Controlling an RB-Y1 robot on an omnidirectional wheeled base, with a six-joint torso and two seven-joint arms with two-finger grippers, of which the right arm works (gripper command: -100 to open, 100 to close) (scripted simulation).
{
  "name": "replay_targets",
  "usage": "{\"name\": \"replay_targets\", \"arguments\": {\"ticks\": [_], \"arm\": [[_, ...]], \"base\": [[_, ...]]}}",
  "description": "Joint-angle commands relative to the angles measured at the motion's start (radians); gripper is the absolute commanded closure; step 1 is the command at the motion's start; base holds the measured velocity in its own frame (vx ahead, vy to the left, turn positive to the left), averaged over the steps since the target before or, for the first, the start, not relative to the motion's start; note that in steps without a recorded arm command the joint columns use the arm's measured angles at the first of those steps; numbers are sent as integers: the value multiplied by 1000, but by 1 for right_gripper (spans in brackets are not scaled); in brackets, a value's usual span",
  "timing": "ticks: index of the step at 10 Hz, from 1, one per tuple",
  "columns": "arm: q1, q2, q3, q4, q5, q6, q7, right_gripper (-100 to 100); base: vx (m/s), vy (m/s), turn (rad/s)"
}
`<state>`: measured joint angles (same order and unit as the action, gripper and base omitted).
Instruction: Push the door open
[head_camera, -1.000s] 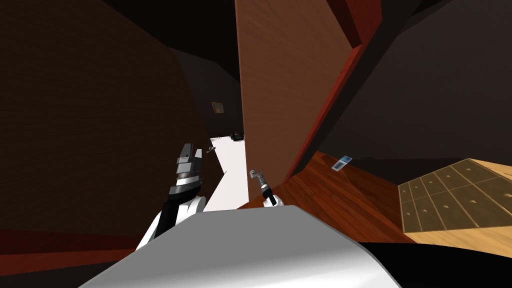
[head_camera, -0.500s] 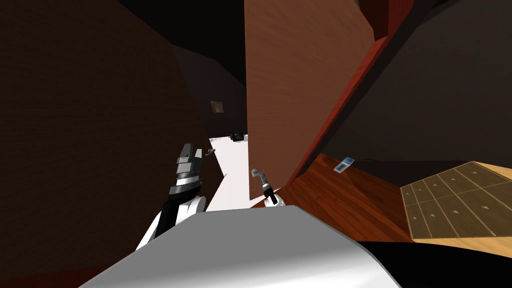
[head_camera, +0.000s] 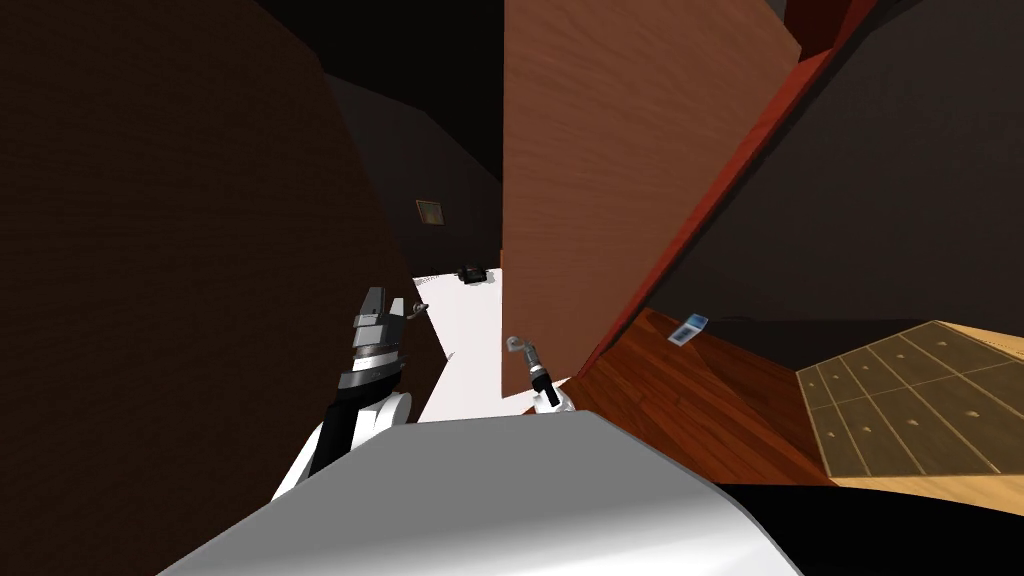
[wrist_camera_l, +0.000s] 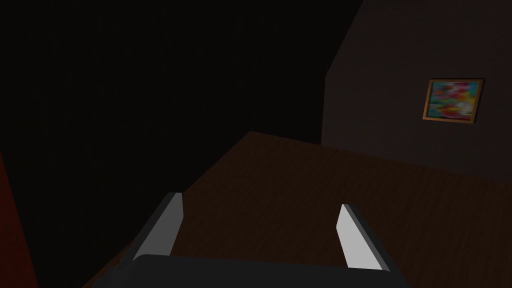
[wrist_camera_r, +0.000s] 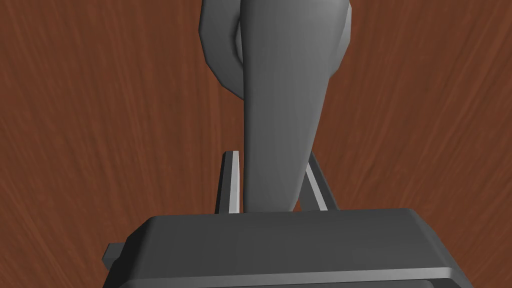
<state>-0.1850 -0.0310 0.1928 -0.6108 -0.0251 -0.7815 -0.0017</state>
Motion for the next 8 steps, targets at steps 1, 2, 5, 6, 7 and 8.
{"name": "replay_targets", "arguments": {"ticks": [1, 2, 5, 6, 7, 8], "arm": [[-18, -11, -13, 33, -6, -28, 0, 100], [-18, -16, -35, 34, -17, -28, 7, 100], [-18, -19, -59, 35, -28, -28, 15, 100], [-18, -20, -82, 36, -40, -28, 22, 100], [-18, -20, -89, 36, -43, -29, 24, 100], [-18, -19, -104, 37, -50, -29, 29, 100]], "base": [[38, 13, 10], [100, 74, -27], [133, 138, -83], [129, 115, -68], [151, 136, -73], [175, 156, -57]]}}
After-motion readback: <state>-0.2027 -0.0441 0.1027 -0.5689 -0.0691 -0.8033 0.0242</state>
